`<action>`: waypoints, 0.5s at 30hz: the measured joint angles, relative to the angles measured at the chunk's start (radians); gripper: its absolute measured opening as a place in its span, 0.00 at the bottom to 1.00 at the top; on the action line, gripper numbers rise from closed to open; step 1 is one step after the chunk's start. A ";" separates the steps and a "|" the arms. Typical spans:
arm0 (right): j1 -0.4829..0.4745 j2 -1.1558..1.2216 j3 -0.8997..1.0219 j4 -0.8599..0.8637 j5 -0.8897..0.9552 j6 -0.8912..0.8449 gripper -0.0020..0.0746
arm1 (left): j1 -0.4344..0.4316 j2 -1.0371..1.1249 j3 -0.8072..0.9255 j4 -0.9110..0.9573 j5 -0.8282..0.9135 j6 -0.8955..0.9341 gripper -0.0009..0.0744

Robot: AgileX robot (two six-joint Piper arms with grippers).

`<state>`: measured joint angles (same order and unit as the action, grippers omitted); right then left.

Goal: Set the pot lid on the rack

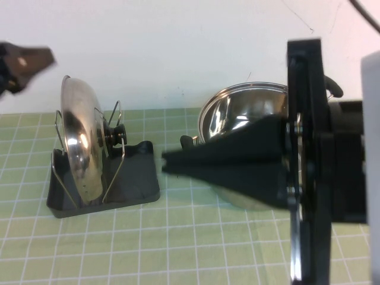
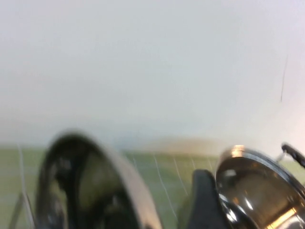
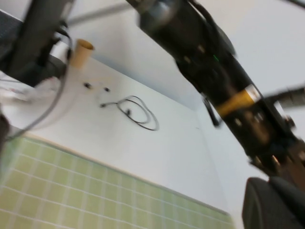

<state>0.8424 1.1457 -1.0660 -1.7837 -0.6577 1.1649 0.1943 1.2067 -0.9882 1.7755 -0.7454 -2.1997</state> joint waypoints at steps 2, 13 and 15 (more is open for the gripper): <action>0.000 0.000 0.000 0.000 0.042 -0.036 0.02 | 0.004 -0.062 0.000 0.000 0.040 0.033 0.46; 0.000 -0.058 0.000 0.014 0.478 -0.203 0.02 | 0.006 -0.346 0.000 -0.008 0.433 0.538 0.03; 0.000 -0.082 0.000 0.019 0.585 -0.274 0.02 | 0.006 -0.366 0.000 -0.010 0.574 0.610 0.02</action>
<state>0.8424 1.0636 -1.0660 -1.7647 -0.0729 0.8913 0.2004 0.8404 -0.9882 1.7650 -0.1710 -1.5900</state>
